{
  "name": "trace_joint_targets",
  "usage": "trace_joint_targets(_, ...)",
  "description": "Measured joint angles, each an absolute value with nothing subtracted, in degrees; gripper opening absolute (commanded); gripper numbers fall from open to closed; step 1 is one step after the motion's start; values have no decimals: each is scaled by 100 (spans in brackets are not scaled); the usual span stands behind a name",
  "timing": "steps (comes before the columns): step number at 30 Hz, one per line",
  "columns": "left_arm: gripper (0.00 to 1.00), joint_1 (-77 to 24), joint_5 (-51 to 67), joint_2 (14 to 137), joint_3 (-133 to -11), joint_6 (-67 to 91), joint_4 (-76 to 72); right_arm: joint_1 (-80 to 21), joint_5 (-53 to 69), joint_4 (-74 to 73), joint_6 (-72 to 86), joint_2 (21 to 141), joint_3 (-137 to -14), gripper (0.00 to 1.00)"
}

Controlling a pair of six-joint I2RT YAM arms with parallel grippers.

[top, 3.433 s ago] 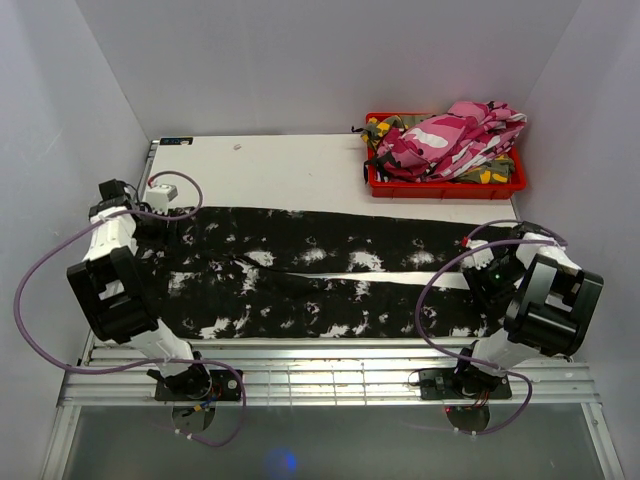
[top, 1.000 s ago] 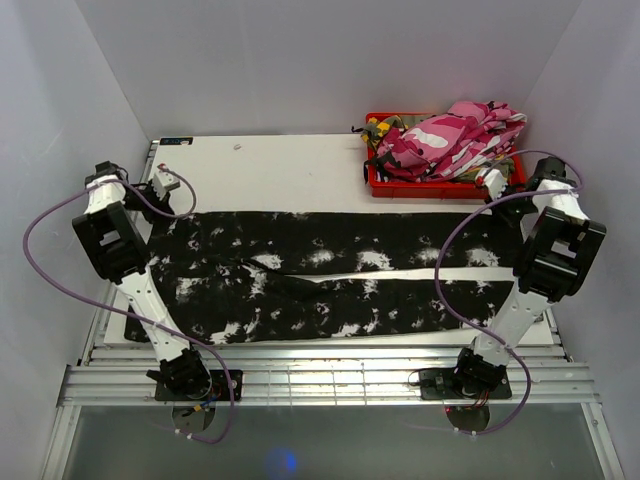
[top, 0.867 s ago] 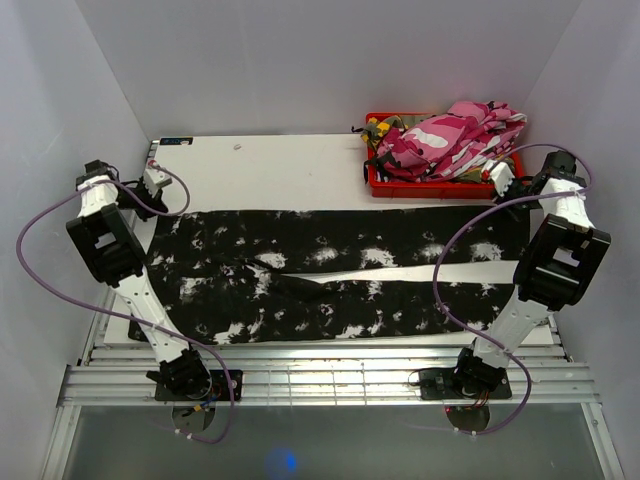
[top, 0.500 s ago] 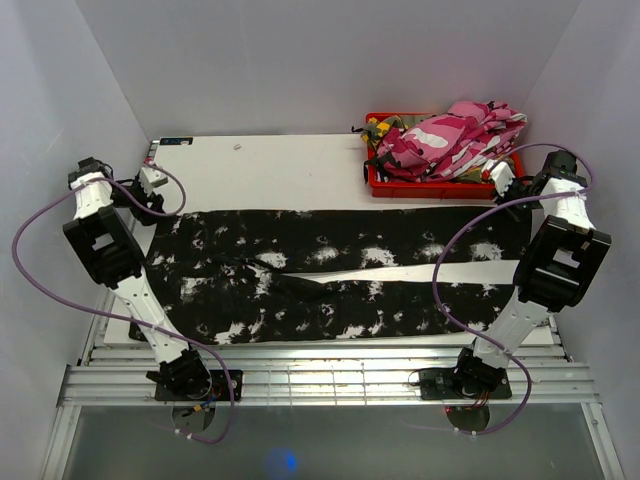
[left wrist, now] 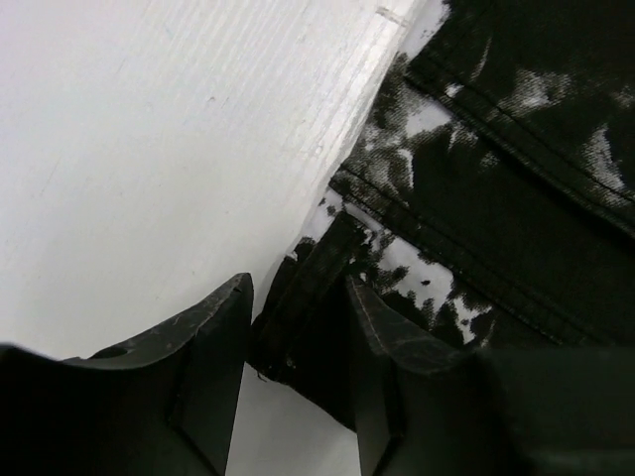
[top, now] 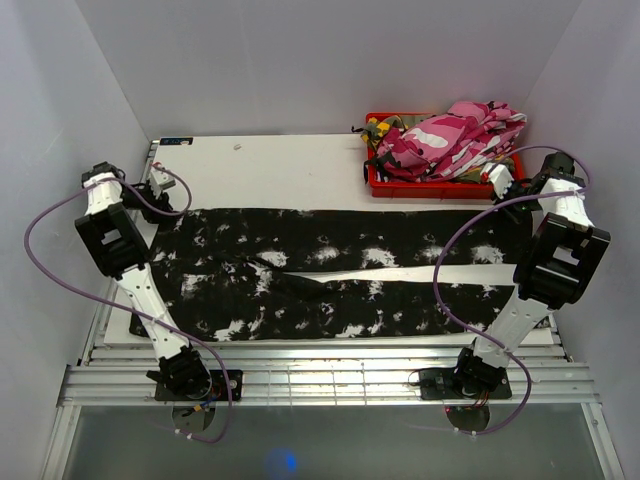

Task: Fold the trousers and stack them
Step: Fold the trousers

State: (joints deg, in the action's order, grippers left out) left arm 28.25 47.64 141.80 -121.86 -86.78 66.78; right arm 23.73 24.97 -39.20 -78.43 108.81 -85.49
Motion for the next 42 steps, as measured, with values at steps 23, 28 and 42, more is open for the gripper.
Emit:
trace_joint_targets(23, 0, 3470, 5312, 12637, -10962, -8160, 5758, 2995, 2838, -4405, -8075, 9939, -8785, 8)
trace_joint_targets(28, 0, 4115, 5889, 11041, -9688, -8208, 5286, 3531, 3153, -4624, -8490, 9091, -8586, 8)
trace_joint_targets(42, 0, 4123, 5835, 10215, -7911, -8976, 4810, 2810, 3435, -4637, -7358, 9413, -7787, 31)
